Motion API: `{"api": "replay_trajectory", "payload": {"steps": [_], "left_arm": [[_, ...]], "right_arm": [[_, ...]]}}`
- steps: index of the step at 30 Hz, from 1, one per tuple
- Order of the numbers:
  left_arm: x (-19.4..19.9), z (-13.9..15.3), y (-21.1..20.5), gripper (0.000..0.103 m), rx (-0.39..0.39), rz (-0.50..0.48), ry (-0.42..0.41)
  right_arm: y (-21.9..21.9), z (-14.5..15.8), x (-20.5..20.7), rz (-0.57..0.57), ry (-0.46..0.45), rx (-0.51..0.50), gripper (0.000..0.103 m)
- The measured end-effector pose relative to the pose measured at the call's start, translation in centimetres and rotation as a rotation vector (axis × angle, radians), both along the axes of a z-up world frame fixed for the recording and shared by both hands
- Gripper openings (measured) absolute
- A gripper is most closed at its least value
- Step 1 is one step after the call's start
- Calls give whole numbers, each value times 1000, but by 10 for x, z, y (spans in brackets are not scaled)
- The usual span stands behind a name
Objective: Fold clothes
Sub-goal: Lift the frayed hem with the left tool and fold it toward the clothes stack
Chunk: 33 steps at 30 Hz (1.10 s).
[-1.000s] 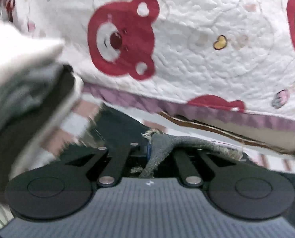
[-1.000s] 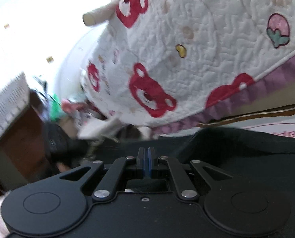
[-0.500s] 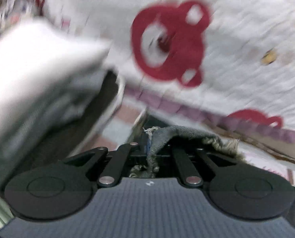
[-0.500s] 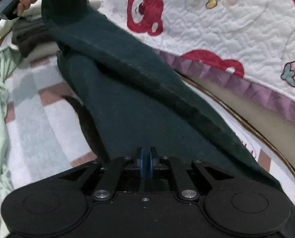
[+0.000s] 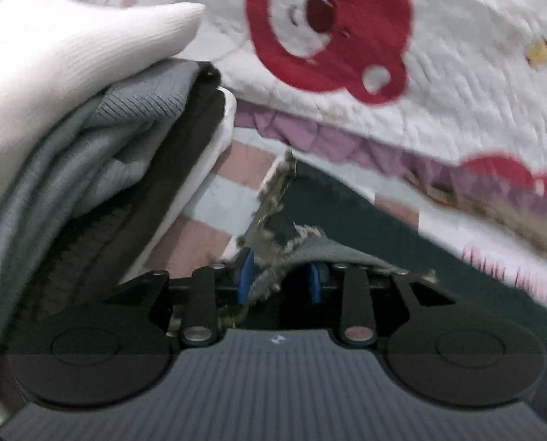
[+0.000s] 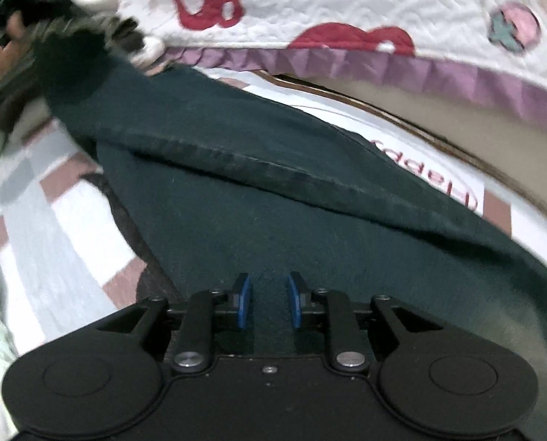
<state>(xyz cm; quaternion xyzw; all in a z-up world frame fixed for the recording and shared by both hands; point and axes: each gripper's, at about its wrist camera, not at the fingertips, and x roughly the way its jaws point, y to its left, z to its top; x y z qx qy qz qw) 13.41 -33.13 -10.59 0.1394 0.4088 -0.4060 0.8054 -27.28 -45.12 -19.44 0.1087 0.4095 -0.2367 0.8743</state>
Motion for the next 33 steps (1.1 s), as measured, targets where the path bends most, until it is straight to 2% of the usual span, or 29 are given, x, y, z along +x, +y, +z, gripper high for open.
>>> {"api": "replay_trajectory", "payload": {"steps": [2,5,8,10,11,13,15,18,20,23,28,30,32,33], "left_arm": [[-5,3,8,33,36,-69,-28],[-13,16,18,33,16,-132,-78],[-19,36,28,37,-85,-148,-100],[-25,46,37,46,-176,-153,-90],[-30,48,40,48,-212,-162,-80],[-43,43,41,50,-239,-203,-69],[-63,32,35,50,-203,-274,-84],[-109,4,23,56,-146,-402,-190],[-142,-21,11,60,-119,-474,-241],[-189,-52,-9,60,-23,-604,-275],[-222,-76,-35,60,98,-633,-407],[-221,-80,-41,60,103,-629,-485],[-224,-87,-45,70,111,-635,-594],[-224,-92,-47,74,131,-637,-614]], "right_arm": [[-4,-2,0,-17,-16,24,25],[-8,-3,-2,-48,-50,67,27],[-12,-4,-4,-58,-67,93,27],[-13,-3,-4,-57,-73,102,27],[-15,-4,-4,-57,-79,105,27],[-16,-5,-6,-60,-95,114,28],[-17,-6,-8,-63,-111,127,32],[-17,-6,-8,-67,-132,157,42],[-16,-7,-7,-71,-137,163,45],[-11,-7,-4,-40,-113,125,46],[-21,-5,0,-82,-70,70,44],[-27,-4,2,-106,-53,48,44],[-33,-3,4,-130,-36,27,44],[-35,-3,4,-142,-27,16,44]]}}
